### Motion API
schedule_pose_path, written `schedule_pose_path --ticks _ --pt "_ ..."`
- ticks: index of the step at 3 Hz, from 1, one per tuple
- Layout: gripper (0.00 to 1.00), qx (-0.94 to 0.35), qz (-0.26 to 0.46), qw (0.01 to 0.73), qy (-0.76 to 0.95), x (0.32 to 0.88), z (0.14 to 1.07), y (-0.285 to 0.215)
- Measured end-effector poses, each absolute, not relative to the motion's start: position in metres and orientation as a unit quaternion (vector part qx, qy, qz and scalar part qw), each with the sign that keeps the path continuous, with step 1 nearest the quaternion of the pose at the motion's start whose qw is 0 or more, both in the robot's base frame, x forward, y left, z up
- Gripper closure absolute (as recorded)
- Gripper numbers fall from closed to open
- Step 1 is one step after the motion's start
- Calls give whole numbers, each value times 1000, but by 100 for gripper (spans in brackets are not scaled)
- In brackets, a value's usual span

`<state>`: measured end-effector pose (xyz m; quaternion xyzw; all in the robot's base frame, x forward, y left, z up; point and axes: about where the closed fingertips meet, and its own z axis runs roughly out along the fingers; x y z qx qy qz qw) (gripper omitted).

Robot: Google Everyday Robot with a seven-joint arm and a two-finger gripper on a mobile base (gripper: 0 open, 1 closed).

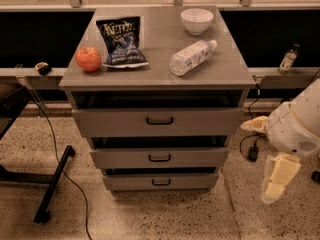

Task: Open bottom drawer

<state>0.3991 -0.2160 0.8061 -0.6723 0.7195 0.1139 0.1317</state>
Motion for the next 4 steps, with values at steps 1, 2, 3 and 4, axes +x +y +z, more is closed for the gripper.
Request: schedule_pose_path --ticks 1,2,3,4 --pt "0 -647 153 190 723 393 757 -194" --pt "0 -634 165 262 709 403 739 -197" --pt "0 -664 157 268 681 401 741 -196" --pt "0 -674 208 309 638 398 684 -141"
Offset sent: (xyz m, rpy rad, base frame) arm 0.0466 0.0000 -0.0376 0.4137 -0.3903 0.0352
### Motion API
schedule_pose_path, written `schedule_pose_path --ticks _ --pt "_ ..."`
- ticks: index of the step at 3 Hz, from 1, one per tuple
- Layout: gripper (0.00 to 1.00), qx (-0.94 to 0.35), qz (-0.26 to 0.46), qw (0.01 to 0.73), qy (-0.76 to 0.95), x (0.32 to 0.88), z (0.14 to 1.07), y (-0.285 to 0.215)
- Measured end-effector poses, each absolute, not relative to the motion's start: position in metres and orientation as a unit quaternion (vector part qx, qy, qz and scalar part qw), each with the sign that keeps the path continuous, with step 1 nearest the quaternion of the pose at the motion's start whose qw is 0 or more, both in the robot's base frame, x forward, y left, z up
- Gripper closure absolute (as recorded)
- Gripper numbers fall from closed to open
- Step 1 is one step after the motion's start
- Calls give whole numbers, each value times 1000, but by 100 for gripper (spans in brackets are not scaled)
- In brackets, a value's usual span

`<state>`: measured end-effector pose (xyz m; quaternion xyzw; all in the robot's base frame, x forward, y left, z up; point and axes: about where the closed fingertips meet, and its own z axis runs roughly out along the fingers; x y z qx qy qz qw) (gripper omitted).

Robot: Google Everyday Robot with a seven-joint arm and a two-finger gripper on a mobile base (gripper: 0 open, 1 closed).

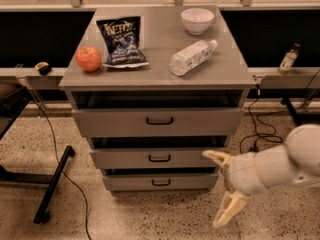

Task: Open bottom drawer

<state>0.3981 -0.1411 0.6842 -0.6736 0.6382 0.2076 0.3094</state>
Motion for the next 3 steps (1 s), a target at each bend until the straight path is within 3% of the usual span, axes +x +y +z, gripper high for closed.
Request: schedule_pose_path --ticks 1,2,3 --pt "0 -675 229 354 606 409 629 -108" --pt "0 -679 221 399 576 432 621 -119" --pt "0 -691 216 397 564 442 623 -116"
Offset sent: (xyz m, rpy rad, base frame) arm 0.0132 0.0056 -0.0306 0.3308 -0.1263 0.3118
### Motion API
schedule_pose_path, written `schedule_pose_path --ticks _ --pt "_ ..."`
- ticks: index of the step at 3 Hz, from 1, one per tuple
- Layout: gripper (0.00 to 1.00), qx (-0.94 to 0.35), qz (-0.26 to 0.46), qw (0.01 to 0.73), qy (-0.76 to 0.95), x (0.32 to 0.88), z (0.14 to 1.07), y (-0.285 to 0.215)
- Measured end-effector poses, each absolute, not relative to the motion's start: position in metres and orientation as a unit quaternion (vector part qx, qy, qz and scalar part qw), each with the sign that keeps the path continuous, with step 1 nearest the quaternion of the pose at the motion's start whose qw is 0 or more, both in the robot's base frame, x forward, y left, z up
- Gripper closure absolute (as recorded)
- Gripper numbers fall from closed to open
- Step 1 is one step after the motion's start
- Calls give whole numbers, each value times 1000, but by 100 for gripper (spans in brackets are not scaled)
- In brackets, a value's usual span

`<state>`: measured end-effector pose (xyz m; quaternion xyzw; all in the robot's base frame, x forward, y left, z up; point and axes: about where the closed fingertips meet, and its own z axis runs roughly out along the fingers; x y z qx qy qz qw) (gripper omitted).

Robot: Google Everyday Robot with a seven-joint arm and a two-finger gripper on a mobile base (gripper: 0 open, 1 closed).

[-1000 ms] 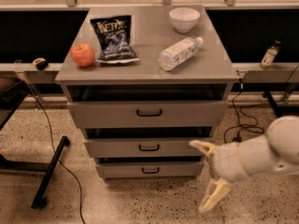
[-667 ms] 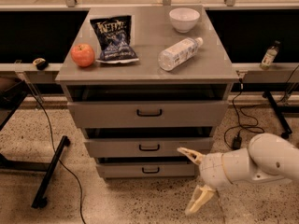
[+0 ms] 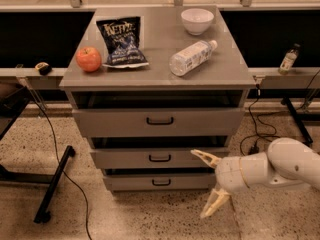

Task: Open bottom drawer

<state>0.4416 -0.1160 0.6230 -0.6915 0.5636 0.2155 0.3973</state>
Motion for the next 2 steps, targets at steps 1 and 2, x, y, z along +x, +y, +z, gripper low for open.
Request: schedule_pose_path --ticks 1,2 --pt "0 -686 206 385 582 456 569 -115" --pt "0 -653 191 368 634 459 494 -121"
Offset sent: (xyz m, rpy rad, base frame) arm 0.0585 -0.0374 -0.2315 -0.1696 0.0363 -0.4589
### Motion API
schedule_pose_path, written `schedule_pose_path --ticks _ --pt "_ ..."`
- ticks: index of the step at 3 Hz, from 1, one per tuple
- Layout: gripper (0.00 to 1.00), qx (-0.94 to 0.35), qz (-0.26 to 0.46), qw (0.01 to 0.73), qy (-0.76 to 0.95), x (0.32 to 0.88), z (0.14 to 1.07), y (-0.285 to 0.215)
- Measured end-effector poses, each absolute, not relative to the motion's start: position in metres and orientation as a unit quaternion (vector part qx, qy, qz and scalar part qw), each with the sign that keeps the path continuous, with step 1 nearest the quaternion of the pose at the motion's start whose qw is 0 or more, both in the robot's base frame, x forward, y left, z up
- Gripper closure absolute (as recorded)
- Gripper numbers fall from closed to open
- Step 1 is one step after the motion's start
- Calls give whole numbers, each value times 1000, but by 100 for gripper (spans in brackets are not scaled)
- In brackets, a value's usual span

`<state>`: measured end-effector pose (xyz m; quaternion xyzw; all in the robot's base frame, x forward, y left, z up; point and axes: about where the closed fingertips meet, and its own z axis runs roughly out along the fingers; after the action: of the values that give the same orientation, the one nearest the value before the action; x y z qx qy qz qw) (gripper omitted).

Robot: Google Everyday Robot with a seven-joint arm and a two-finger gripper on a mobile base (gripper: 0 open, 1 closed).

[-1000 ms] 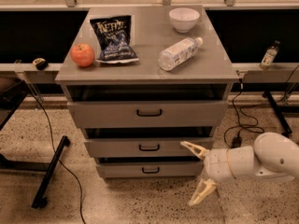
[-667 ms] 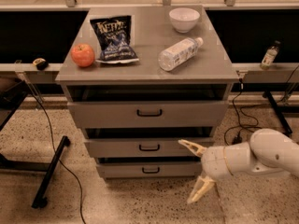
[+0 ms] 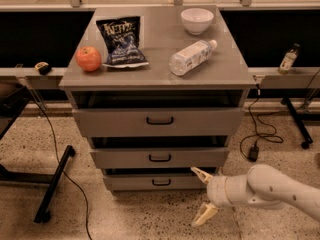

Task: Open bottom drawer

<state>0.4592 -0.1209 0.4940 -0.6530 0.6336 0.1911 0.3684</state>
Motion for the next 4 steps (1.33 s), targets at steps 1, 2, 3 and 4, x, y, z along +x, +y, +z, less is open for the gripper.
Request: schedule_pose_path --ticks 1,2,3,4 --pt "0 -626 148 377 666 472 451 -132" --pt "0 -615 118 386 678 486 445 -140" --pt "0 -613 115 371 688 492 437 -146" --pt "0 -595 106 339 720 512 397 -180"
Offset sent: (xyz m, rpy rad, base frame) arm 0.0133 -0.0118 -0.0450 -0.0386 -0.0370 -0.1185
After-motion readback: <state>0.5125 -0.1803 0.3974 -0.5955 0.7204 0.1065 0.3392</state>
